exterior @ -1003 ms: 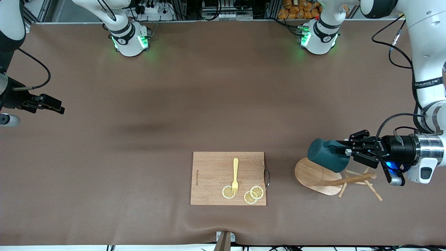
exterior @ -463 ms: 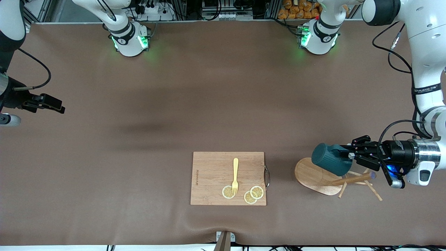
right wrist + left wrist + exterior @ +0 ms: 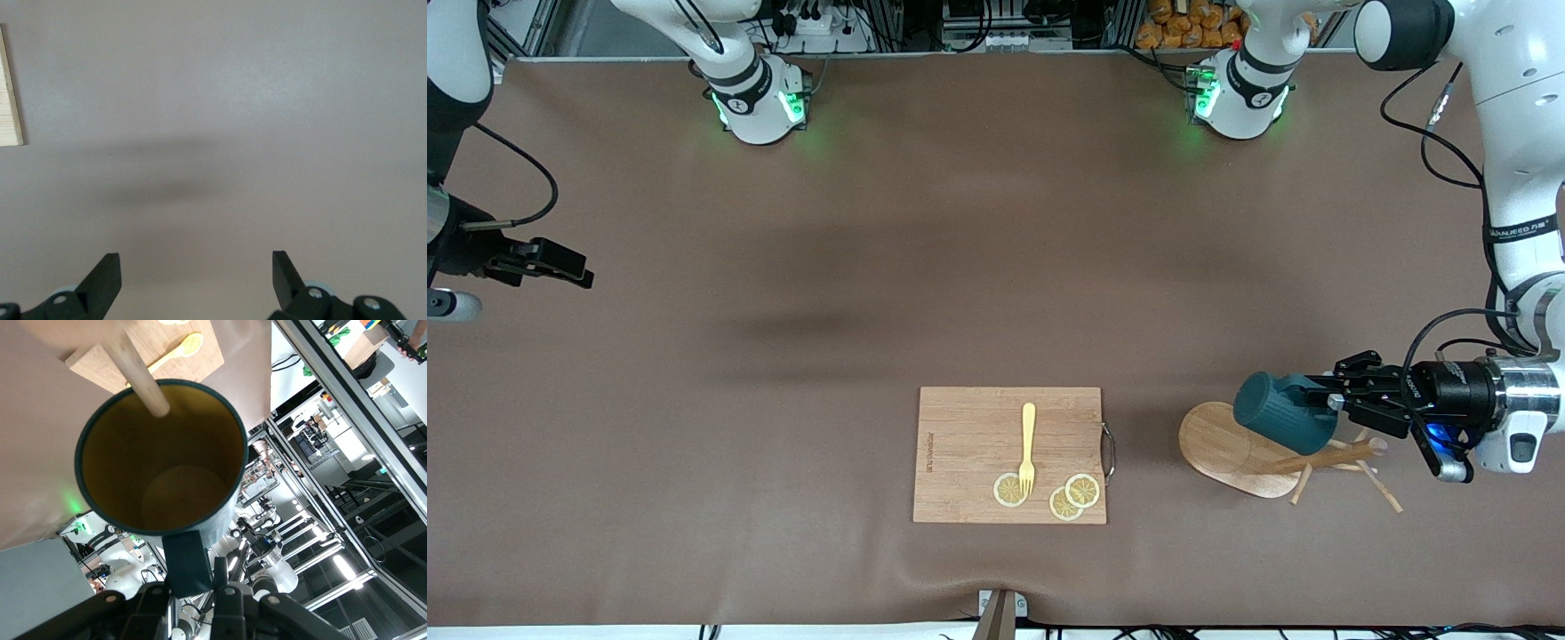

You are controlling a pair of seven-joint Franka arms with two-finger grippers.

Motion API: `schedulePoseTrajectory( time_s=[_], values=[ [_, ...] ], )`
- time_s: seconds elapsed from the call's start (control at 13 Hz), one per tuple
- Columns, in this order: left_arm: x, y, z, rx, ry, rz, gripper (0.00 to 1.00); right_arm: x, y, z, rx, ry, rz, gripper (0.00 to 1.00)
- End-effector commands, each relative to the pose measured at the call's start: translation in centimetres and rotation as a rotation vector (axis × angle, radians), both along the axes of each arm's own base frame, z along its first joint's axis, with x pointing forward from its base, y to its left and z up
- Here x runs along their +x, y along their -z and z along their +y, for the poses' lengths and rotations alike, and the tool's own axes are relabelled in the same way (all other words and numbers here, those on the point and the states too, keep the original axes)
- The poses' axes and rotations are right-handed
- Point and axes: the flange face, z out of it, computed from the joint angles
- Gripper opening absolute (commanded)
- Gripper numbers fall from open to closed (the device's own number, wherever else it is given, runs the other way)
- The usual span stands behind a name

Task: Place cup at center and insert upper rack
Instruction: 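Hang the mug handle onto a mug tree peg with the left gripper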

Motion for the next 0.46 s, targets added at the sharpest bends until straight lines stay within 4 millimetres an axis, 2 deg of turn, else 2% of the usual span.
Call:
schedulePoseTrajectory(
  time_s=[0.0, 0.39],
  values=[
    [-0.4, -0.2, 1.3, -0.003, 0.007, -0.018, 0.0, -0.4, -0.1, -0.1, -0.002, -0.01, 0.004, 1.0],
    [-0.4, 1.9, 2.4, -0.01, -0.001, -0.016, 0.0, -0.3, 0.0, 0.2, 0.0, -0.014, 0.007, 1.0]
  ],
)
